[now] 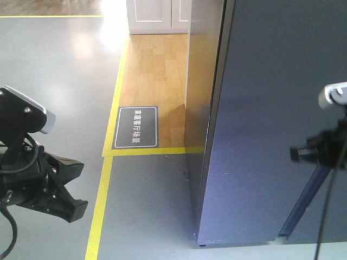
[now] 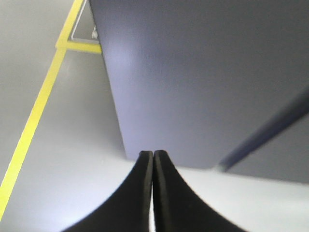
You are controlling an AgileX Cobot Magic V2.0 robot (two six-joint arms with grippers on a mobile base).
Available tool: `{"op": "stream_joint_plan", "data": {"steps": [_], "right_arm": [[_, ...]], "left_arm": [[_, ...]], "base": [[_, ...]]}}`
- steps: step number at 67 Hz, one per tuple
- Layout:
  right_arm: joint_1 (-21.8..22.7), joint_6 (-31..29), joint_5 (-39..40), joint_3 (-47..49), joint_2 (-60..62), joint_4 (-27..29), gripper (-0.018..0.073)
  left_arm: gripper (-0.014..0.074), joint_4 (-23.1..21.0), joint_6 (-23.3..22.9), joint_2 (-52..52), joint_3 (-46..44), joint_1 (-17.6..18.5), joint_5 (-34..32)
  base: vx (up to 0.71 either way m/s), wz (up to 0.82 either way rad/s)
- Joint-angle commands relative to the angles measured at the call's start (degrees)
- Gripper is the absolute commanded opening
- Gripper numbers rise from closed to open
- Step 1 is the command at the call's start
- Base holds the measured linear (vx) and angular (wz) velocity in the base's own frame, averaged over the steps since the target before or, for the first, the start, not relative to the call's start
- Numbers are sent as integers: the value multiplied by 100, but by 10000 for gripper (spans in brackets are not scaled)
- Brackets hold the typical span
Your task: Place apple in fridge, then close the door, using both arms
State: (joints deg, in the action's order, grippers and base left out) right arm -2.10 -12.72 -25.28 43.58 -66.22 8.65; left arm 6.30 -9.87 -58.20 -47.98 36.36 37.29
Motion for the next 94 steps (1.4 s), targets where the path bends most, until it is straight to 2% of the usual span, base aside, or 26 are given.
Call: {"op": "stream_joint_plan", "data": {"steps": [1, 11, 22, 39, 60, 94], "right_arm": [[-14, 475, -18, -161, 564, -361, -3], [-26, 824, -708, -250, 1327, -865, -3], [-32, 942, -1517, -250, 2290, -929, -3], [-32, 1210, -2564, -250, 3489, -1491, -3], [-84, 792, -3316, -250, 4612, -744, -3], [-67, 832, -3297, -250, 4778, -639, -3]], "left_arm": [[-6, 33, -40, 95, -153, 16, -315], [-6, 33, -40, 95, -153, 16, -315], [-6, 33, -40, 95, -153, 16, -315], [-6, 33, -40, 95, -153, 16, -315], [-6, 33, -40, 95, -153, 16, -315], [-6, 33, -40, 95, -153, 16, -315]], "base": [[0, 0], [0, 0], [0, 0], [0, 0], [0, 0], [0, 0]]}}
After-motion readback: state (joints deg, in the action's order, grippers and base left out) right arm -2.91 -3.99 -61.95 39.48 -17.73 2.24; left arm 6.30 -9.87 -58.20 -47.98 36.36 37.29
